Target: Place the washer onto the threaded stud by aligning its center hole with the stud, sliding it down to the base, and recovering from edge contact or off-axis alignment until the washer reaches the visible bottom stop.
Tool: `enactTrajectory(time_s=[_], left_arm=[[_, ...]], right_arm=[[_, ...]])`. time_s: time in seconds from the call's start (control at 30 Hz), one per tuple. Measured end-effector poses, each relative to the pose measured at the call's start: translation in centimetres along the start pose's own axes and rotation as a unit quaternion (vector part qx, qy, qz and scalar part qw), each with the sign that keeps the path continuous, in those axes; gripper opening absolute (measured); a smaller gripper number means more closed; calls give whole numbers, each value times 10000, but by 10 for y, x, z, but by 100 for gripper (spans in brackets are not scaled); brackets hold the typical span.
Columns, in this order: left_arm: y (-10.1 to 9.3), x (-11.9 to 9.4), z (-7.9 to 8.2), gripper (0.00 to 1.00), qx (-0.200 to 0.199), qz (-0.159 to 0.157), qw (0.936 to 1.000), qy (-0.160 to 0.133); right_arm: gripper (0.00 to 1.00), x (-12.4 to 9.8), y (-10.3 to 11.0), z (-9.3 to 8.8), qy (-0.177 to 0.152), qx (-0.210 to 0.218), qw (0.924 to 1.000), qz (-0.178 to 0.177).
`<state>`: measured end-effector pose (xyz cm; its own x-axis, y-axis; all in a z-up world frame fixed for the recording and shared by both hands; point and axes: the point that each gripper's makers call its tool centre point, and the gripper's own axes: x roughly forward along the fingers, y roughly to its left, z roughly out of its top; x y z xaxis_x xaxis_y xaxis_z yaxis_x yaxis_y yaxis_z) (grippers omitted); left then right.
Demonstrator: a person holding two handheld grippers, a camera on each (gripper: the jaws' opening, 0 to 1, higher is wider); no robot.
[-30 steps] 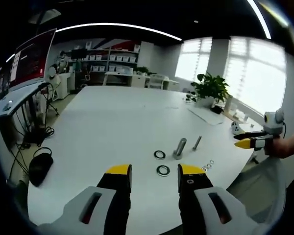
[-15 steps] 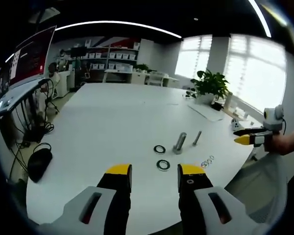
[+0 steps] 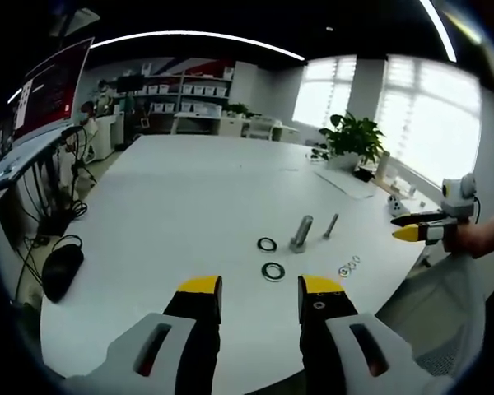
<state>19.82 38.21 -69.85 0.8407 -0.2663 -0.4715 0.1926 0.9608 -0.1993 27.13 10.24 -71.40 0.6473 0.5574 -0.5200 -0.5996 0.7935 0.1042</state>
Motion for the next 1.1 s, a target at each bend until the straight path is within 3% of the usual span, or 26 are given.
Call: enactTrajectory(time_s=[0.4, 1.1], left_arm=[[-3, 1, -6, 35, 14, -56, 9999, 111], [-5, 4, -13, 35, 63, -111, 9994, 312]], right_arm=[[53, 5, 21, -13, 327, -412, 9978, 406], [53, 5, 21, -15, 362, -395, 9976, 441]])
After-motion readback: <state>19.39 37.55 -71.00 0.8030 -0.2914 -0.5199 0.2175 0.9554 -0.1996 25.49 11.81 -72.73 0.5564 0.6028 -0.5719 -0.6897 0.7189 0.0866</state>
